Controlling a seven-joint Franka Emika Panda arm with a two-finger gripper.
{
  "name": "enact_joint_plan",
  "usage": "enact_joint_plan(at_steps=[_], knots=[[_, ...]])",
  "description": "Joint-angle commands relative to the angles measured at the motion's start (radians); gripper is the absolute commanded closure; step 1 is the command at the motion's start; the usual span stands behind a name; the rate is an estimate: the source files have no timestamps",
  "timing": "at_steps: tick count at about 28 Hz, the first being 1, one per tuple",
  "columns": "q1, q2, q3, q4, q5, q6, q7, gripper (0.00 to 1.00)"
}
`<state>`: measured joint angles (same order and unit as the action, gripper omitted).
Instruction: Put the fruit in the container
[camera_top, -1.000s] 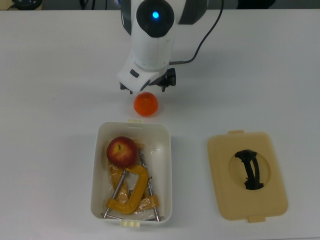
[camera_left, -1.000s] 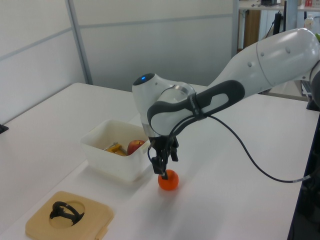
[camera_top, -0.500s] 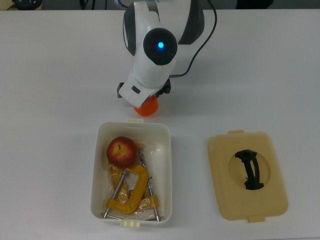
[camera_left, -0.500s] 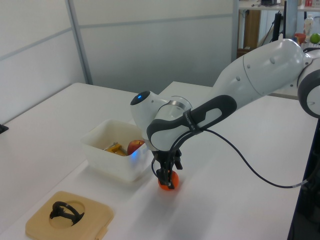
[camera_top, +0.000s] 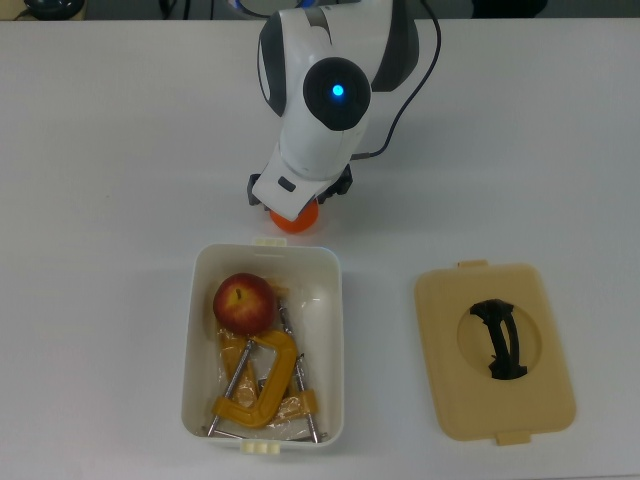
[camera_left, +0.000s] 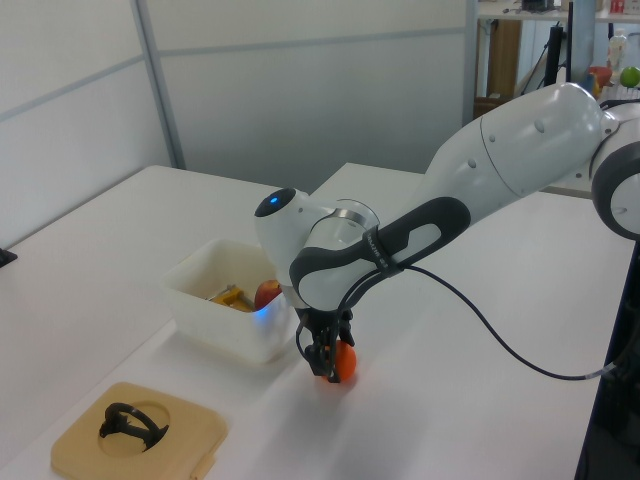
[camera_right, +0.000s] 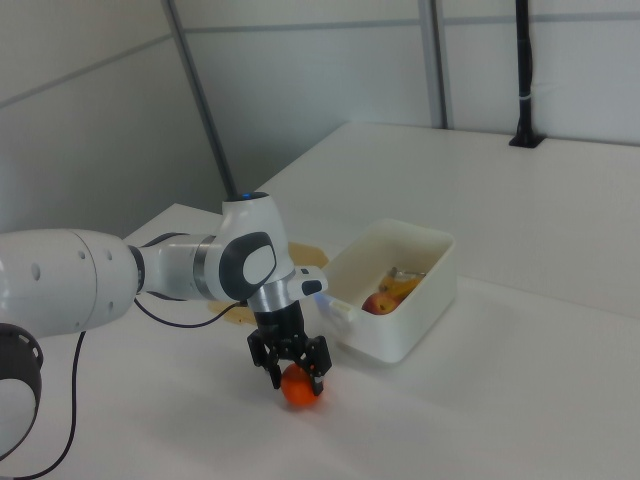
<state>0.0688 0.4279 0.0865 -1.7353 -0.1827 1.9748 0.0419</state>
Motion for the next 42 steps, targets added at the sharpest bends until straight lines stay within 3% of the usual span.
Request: enact_joint_plan(at_steps=[1, 4, 14, 28, 37, 42], knots=[[0.002, 0.009, 0.003, 0.013, -0.021, 0.015, -0.014, 0.79], [0.002, 0.005, 0.003, 0.013, -0.021, 0.013, -0.016, 1.00], [-0.011, -0.063, -0.002, 0.057, 0.011, -0.013, -0.028, 1.00], [-0.084, -0.052, -0.019, 0.240, 0.155, 0.036, -0.019, 0.99], [-0.089, -0.026, -0.021, 0.240, 0.164, 0.209, 0.032, 0.99], [-0.087, 0.012, -0.021, 0.237, 0.155, 0.302, 0.068, 0.93]])
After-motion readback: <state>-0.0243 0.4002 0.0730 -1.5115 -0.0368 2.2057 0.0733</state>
